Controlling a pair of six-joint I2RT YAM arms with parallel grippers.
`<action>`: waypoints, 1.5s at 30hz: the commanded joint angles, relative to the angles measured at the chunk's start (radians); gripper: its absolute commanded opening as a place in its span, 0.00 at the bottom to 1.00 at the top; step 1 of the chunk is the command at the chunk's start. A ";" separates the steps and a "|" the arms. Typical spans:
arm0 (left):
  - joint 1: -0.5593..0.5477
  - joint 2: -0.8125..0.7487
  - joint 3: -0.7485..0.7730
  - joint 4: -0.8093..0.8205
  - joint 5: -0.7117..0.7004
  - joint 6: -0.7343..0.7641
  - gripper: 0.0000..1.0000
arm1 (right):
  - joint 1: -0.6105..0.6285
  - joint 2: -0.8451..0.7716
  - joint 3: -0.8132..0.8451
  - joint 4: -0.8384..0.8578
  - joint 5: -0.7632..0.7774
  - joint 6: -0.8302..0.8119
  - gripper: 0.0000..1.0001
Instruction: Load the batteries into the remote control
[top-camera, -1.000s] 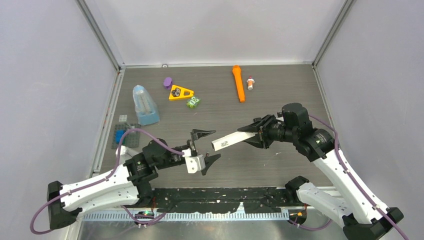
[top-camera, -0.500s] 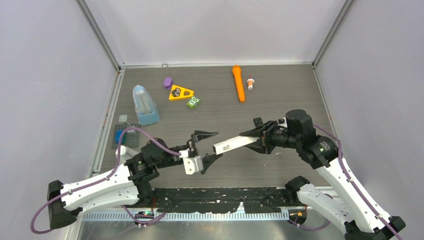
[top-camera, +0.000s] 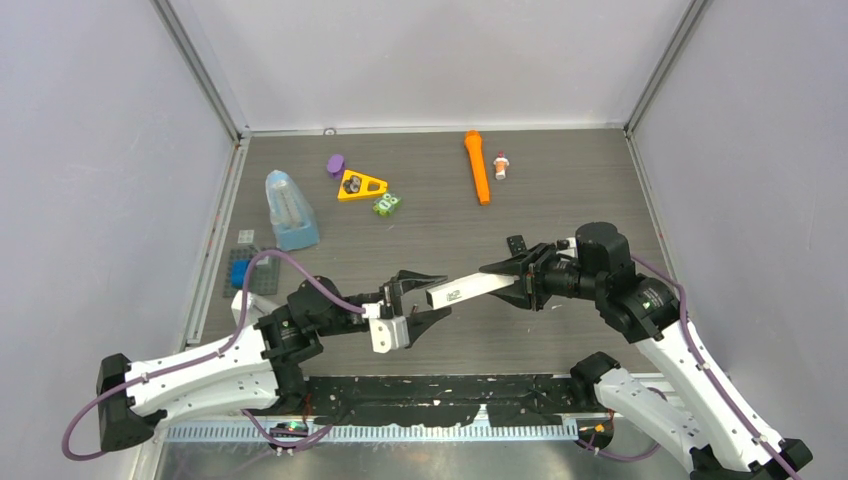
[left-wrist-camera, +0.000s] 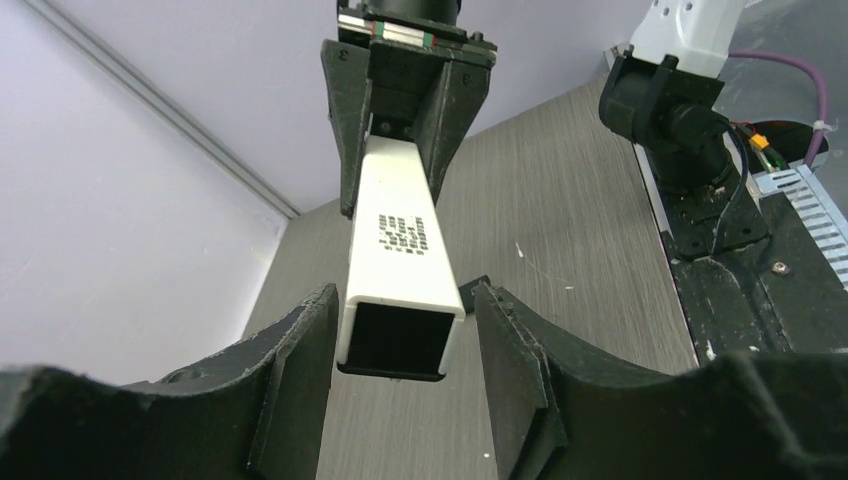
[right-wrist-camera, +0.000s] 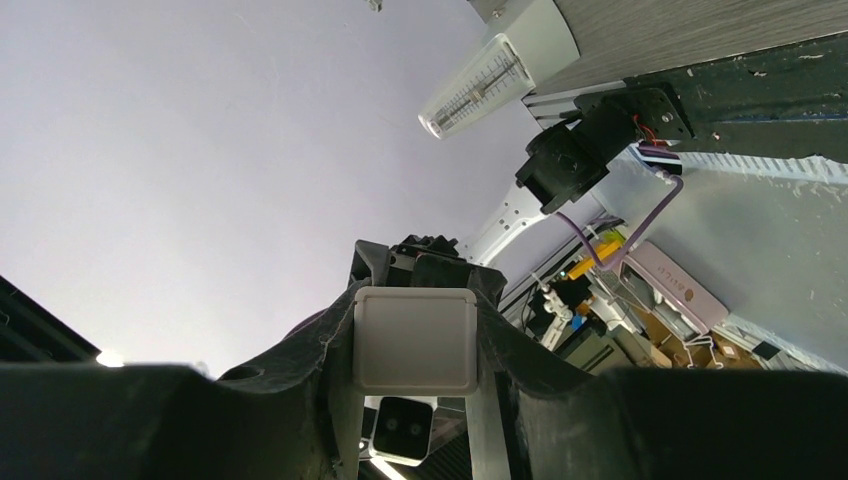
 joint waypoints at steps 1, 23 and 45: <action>-0.010 0.006 0.064 0.099 0.019 -0.012 0.54 | 0.004 -0.017 -0.004 0.063 -0.029 0.033 0.05; -0.037 0.053 0.075 0.093 -0.008 0.052 0.43 | 0.003 -0.018 0.012 0.086 -0.030 0.043 0.05; -0.041 -0.055 0.095 -0.008 -0.421 -0.464 0.00 | 0.004 -0.132 -0.061 0.231 0.136 -0.492 0.99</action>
